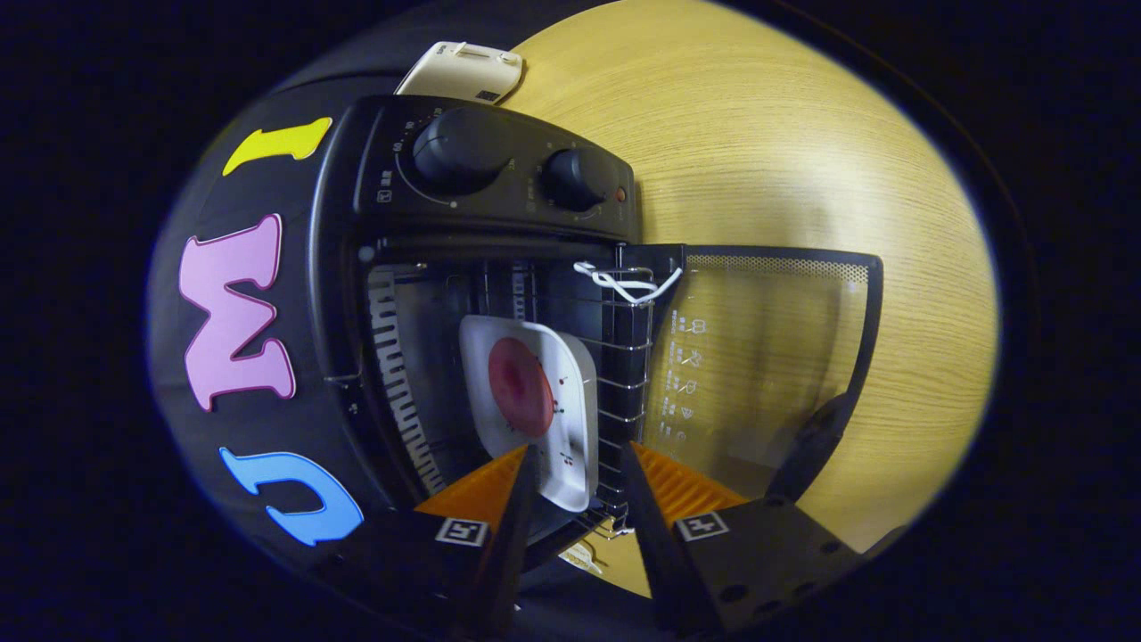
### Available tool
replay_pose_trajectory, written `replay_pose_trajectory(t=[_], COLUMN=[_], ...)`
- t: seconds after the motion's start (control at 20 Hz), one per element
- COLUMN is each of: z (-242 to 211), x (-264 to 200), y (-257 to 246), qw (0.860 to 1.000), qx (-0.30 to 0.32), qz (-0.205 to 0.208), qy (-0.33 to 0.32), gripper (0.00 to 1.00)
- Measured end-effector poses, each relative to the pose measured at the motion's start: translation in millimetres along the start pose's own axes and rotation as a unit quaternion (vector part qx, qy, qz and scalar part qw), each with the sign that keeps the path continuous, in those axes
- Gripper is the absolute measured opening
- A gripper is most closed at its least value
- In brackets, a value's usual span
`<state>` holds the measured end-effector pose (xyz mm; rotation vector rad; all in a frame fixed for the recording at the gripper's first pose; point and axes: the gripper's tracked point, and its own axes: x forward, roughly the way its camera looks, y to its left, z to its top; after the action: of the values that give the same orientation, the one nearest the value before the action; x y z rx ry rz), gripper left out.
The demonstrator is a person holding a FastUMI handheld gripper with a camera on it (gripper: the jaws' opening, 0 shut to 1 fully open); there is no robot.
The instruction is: Open the toaster oven, put the food inside, and close the toaster oven door.
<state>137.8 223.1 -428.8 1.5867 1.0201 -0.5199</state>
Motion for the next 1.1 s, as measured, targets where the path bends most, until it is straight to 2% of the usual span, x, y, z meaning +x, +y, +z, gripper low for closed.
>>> replay_pose_trajectory(t=[0.05,0.15,0.3,0.45,0.5,0.55,0.65,0.7,0.8,1.05,1.1], z=[-4.9,-21.3,-41.0,-58.7,-59.8,-53.8,-30.9,-27.7,-23.0,-14.0,-14.1], x=[-8.4,-35.3,-79.1,-120.7,-131.7,-136.9,-139.9,-136.7,-119.9,-68.9,-60.5], y=[-5.3,-19.8,-29.3,-46.7,-54.3,-65.6,-93.3,-100.6,-112.1,-151.1,-157.1], qw=[1.0,0.998,0.99,0.97,0.957,0.937,0.88,0.857,0.822,0.751,0.74], qx=[-0.006,-0.027,-0.09,-0.198,-0.253,-0.323,-0.461,-0.504,-0.562,-0.656,-0.668], qz=[-0.011,-0.037,-0.031,-0.028,-0.027,-0.035,-0.067,-0.071,-0.066,-0.076,-0.076], qy=[0.017,0.049,0.101,0.136,0.136,0.124,0.091,0.081,0.062,0.011,0.003], gripper=[0.8,1.0,0.99,0.99,0.99,0.99,0.99,0.99,0.99,1.0,0.99])
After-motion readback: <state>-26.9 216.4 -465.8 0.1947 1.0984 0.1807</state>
